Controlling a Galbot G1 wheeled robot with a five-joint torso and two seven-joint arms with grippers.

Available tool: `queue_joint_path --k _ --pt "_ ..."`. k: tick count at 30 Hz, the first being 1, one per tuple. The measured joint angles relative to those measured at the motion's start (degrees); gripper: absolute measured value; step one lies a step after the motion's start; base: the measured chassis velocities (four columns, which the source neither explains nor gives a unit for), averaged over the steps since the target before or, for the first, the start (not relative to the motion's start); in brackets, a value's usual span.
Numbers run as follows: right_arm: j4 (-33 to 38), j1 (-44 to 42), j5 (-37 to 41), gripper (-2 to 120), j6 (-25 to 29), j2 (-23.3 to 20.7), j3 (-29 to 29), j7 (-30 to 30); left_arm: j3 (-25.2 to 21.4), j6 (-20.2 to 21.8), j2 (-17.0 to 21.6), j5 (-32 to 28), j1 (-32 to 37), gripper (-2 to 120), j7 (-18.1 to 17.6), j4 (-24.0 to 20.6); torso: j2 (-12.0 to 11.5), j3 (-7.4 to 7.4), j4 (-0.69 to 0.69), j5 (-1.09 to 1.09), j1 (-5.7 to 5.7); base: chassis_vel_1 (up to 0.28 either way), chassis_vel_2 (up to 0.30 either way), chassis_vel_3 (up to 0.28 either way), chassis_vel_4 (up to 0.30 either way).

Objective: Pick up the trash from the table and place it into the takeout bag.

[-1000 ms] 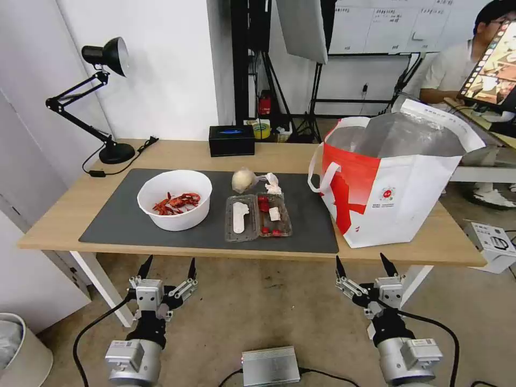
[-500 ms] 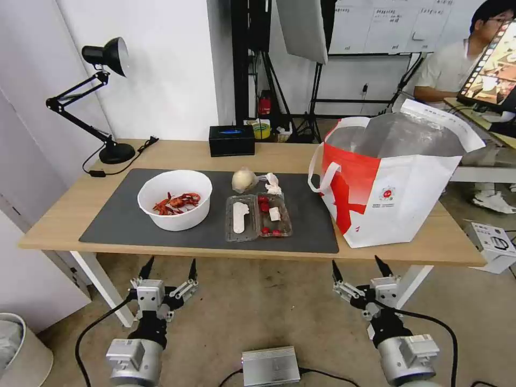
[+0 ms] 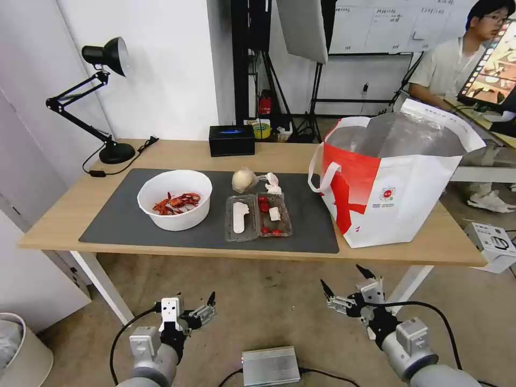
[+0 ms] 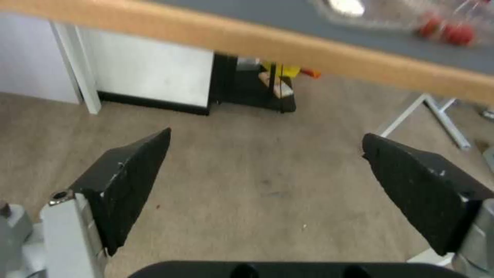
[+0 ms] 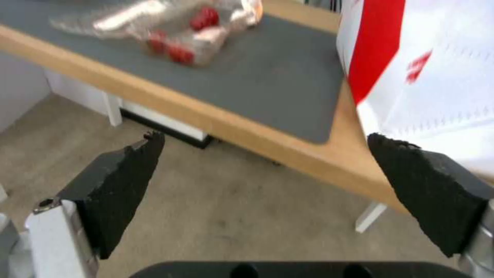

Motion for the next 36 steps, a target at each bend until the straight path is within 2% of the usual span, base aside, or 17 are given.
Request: queue_joint_path --k 6,26,31,36 --pt "2.17 -0.67 0.82 100 0.03 -0.76 1.19 -0.01 -0.83 -0.71 0.11 -0.21 0.29 100 -0.11 -1.81 0.0 0.0 0.0 0.0 -0.01 0.0 0.0 0.0 0.0" --pt "2.76 -0.52 1.5 100 0.06 -0.93 1.44 0.06 -1.15 -3.68 0.09 -0.82 0.3 100 -0.02 -2.22 0.0 0.0 0.0 0.0 -0.01 0.0 0.0 0.0 0.0" --pt "3.0 0.07 2.78 100 0.08 -1.91 1.61 0.04 -1.09 -4.82 0.08 -2.91 -0.09 100 0.03 -2.59 0.0 0.0 0.0 0.0 0.0 0.0 0.0 0.0 0.0" --pt "3.01 0.63 3.39 100 0.09 -2.36 1.64 0.06 -0.63 -5.19 0.29 -7.59 -0.7 100 -0.51 -2.63 0.0 0.0 0.0 0.0 0.0 0.0 0.0 0.0 0.0"
